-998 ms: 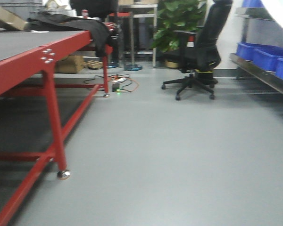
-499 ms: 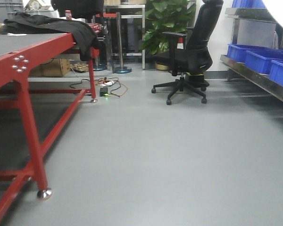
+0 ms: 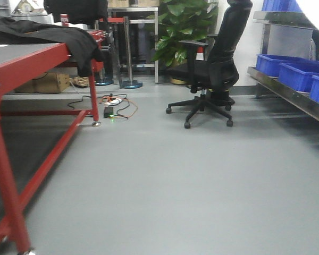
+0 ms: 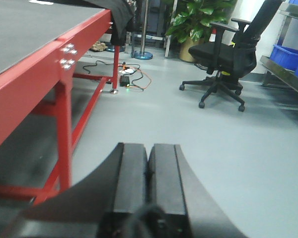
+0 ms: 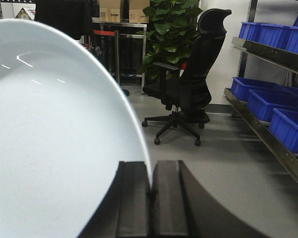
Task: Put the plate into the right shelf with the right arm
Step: 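Carry the plate in the right gripper while driving to the blue-bin shelf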
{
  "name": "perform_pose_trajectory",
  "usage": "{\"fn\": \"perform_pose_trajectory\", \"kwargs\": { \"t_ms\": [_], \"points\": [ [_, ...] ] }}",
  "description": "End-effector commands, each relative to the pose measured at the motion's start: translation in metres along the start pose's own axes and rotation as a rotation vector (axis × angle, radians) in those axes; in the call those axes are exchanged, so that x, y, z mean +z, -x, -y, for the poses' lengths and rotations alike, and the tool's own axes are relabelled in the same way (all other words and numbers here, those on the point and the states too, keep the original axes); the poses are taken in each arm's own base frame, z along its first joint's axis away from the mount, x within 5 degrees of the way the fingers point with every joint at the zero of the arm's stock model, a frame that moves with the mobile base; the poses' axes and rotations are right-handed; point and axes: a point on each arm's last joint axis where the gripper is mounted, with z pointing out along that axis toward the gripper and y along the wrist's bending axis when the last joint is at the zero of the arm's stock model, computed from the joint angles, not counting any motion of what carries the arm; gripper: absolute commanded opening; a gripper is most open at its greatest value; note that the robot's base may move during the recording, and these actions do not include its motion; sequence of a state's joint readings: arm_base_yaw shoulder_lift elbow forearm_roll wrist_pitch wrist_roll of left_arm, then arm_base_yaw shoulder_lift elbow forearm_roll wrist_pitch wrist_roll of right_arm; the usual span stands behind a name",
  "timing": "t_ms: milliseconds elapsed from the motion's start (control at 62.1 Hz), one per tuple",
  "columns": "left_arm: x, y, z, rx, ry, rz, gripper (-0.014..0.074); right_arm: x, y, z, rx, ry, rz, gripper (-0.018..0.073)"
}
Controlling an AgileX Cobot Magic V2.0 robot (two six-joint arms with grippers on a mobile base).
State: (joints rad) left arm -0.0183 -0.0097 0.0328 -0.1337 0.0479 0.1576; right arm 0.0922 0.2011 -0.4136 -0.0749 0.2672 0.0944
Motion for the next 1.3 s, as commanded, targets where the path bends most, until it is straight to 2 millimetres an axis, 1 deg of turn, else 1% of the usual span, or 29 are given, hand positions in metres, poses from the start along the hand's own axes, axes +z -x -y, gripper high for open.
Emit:
{"fn": "perform_pose_trajectory", "kwargs": {
  "t_ms": [0,1288],
  "points": [
    [-0.0008,0.0052,-0.0011,-0.015,0.012,0.089,-0.0128,-0.0008,0.0181,-0.0005,-0.015,0.0,0.119,0.005],
    [-0.0008,0.0052,-0.0011,-0.015,0.012,0.089,-0.0128,-0.0008,0.0181,-0.0005,-0.015,0.0,0.119,0.005]
  ]
}}
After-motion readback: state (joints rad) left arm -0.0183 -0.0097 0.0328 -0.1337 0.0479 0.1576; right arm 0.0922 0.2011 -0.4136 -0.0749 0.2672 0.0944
